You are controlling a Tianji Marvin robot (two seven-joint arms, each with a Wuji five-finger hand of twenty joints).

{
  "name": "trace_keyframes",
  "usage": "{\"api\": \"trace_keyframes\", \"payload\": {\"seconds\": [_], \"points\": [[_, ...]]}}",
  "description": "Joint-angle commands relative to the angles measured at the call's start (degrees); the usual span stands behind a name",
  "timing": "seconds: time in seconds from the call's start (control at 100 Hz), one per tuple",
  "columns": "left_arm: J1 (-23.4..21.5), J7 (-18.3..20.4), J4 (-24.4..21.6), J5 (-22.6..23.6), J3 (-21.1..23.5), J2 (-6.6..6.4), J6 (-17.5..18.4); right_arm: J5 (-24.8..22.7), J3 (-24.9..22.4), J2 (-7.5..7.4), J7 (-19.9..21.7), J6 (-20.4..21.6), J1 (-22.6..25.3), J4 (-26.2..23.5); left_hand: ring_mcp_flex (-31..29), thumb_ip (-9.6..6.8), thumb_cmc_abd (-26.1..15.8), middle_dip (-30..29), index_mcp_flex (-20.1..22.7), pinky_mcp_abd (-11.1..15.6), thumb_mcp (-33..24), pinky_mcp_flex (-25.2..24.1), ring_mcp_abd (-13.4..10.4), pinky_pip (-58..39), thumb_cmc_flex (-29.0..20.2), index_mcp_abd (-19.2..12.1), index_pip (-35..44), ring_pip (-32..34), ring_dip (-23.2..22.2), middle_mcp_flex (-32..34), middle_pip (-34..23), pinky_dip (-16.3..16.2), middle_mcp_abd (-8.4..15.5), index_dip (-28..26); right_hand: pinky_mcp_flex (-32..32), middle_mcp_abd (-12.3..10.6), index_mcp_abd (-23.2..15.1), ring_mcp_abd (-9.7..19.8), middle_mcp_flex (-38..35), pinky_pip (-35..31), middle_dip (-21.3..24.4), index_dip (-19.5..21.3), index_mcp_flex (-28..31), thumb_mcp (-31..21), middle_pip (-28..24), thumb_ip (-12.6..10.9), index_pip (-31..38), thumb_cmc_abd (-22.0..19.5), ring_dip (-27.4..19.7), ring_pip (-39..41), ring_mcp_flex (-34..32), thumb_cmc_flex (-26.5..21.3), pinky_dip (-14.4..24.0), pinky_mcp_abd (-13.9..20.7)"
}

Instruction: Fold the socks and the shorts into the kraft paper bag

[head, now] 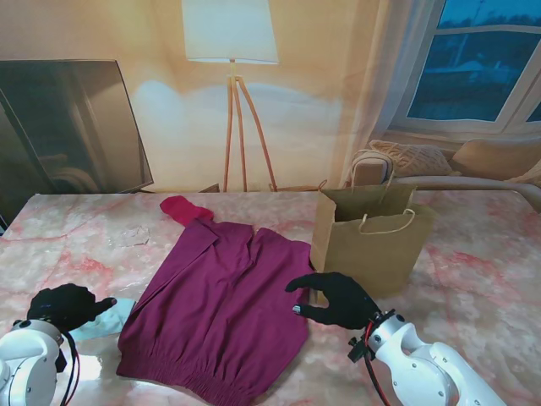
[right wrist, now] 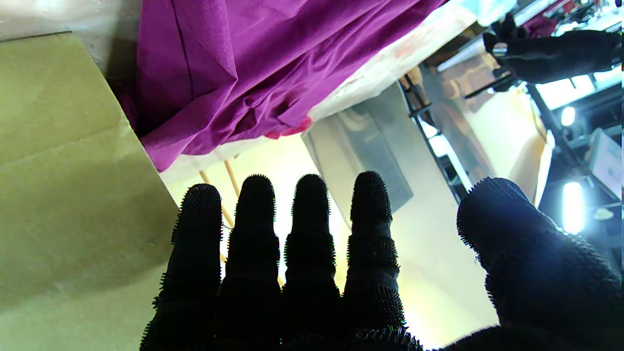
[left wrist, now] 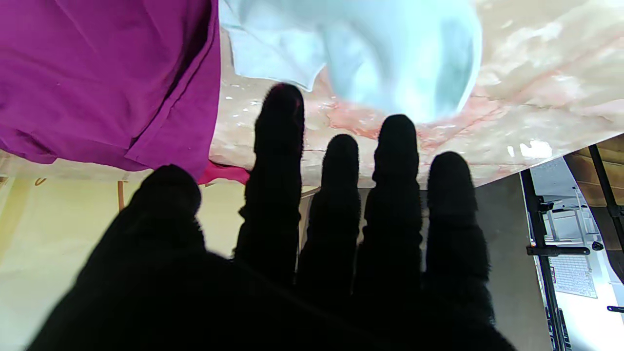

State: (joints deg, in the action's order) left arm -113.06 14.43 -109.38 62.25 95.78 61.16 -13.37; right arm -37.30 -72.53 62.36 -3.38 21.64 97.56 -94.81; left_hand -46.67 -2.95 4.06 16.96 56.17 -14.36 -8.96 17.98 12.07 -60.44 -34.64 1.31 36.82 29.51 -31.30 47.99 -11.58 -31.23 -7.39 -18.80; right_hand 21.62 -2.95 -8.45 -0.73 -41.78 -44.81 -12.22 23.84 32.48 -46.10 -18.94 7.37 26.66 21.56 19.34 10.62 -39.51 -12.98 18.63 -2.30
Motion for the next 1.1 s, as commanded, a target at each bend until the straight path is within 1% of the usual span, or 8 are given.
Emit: {"api": "trace_keyframes", "payload": {"seconds": [0.0, 0.08, 0.2, 0.33, 0.5, 0.62, 0.87, 1.09], "points": [[-0.8, -1.0, 0.3, -1.5, 0.1, -0.12, 0.1, 0.0, 0.4, 0.33, 0.0, -0.1, 0.3, 0.0, -4.1, -0.25, -1.3, -1.3, -8.1, 0.4, 2.2, 4.1, -0.4, -3.8, -0.6, 0.5, -9.3, 1.8, 1.9, -0.8, 0.2, 0.4, -2.2, 2.0, -0.7, 0.4, -0.8, -0.2, -0.2, -1.3, -0.5, 0.4, -0.4, 0.9, -0.3, -2.9, 0.2, -1.3, 0.7, 0.6, 0.0, 0.5, -0.5, 0.1], [-1.0, -2.9, 1.2, -3.4, 0.0, 0.10, -0.2, 0.1, 0.6, 0.38, -0.3, -0.2, 0.4, 0.0, -9.3, -0.61, -1.4, -1.6, -17.6, -0.5, 2.9, 9.4, -0.7, -10.0, -0.5, 0.0, -18.2, 8.6, 0.4, -0.9, -0.5, -0.7, -2.0, 2.8, -0.6, 0.4, -0.9, -0.2, -0.2, -1.5, -0.6, 0.4, -0.5, 0.9, -0.4, -2.9, 0.1, -1.3, 0.8, 0.7, -0.2, 0.5, -0.3, -0.2], [-0.3, -5.7, 3.4, -4.9, -0.8, 0.32, 0.2, 0.0, 0.7, 0.36, -0.3, -0.1, 0.7, -0.1, -8.1, -1.42, 0.7, -0.2, -17.5, -2.0, 0.3, 7.6, -0.5, -13.5, -3.3, -0.7, -20.0, 14.2, -2.3, 0.7, -2.3, -2.4, -0.5, 2.5, -0.7, 0.4, -0.8, -0.4, -0.2, -1.7, -0.6, 0.4, -0.4, 1.0, -0.4, -2.9, 0.2, -1.4, 1.0, 0.9, -0.3, 0.5, -0.2, -0.5], [2.5, -10.6, 8.1, -2.2, -2.7, 0.31, 2.2, -0.2, 0.7, 0.37, -0.5, 0.0, 1.0, -0.2, -6.3, 4.05, 14.0, 3.2, -16.0, -0.9, -27.7, 7.4, -3.7, -14.2, -3.1, -2.3, -16.7, 14.9, -4.7, 2.5, -4.1, -3.3, 2.3, 1.2, -1.0, 0.4, -0.9, -0.4, -0.2, -1.8, -0.6, 0.4, -0.5, 1.0, -0.4, -3.0, 0.1, -1.3, 1.1, 0.8, -0.1, 0.5, 0.0, -0.8], [7.9, -16.3, 15.3, 1.5, -6.5, -0.15, 5.5, -0.2, 0.7, 0.38, -0.5, -0.2, 1.1, -0.3, 9.0, 7.07, 25.8, 4.3, -18.4, 1.3, -41.5, -3.5, -5.9, -0.5, -6.0, -3.6, -13.8, -2.4, -4.6, -3.5, -2.4, 0.7, 6.2, 1.8, -1.0, 0.4, -0.8, -0.6, -0.2, -1.9, -0.6, 0.4, -0.5, 0.9, -0.4, -3.0, 0.2, -1.3, 1.3, 0.8, -0.1, 0.5, 0.2, -1.1], [11.0, -16.7, 19.0, 2.9, -8.9, -0.70, 7.1, -0.1, 0.6, 0.39, -0.5, -0.4, 1.1, -0.4, 17.8, 7.92, 28.7, 1.0, -22.8, 3.0, -43.8, -9.3, -8.0, 8.9, -5.5, -2.5, -16.4, -12.1, 2.0, -11.1, 1.3, 3.1, 7.1, 3.5, -1.0, 0.3, -0.9, -0.5, -0.2, -2.0, -0.6, 0.5, -0.4, 0.8, -0.4, -3.0, 0.2, -1.2, 1.3, 0.8, -0.1, 0.4, 0.3, -1.2], [15.1, -14.3, 24.6, 4.6, -12.2, -1.76, 8.9, 0.4, 0.2, 0.34, 0.1, -0.3, 1.0, -0.3, 20.3, 8.34, 29.5, 0.7, -29.6, 3.2, -44.6, -13.6, -8.3, 13.8, -5.5, -1.8, -21.5, -11.5, 2.6, -11.1, -0.7, 3.0, 7.8, 6.0, -0.7, 0.3, -1.0, -0.6, -0.3, -2.7, -0.6, 0.5, -0.4, 0.6, -0.5, -2.9, 0.2, -1.1, 1.5, 0.8, -0.2, 0.4, 0.9, -2.1], [17.2, -12.8, 28.0, 6.6, -14.4, -2.48, 8.6, 0.5, 0.3, 0.36, 0.1, -0.3, 1.1, -0.3, 22.3, 9.30, 31.5, 17.9, -30.4, 3.4, -42.4, -16.2, -7.4, 17.6, -4.0, -0.2, -22.7, -6.2, -4.2, -9.2, -12.4, 3.5, 9.7, 7.7, -0.8, 0.2, -1.0, -0.6, -0.4, -3.1, -0.6, 0.5, -0.5, 0.6, -0.4, -2.9, 0.2, -1.2, 1.5, 0.8, -0.2, 0.4, 1.3, -2.6]]}}
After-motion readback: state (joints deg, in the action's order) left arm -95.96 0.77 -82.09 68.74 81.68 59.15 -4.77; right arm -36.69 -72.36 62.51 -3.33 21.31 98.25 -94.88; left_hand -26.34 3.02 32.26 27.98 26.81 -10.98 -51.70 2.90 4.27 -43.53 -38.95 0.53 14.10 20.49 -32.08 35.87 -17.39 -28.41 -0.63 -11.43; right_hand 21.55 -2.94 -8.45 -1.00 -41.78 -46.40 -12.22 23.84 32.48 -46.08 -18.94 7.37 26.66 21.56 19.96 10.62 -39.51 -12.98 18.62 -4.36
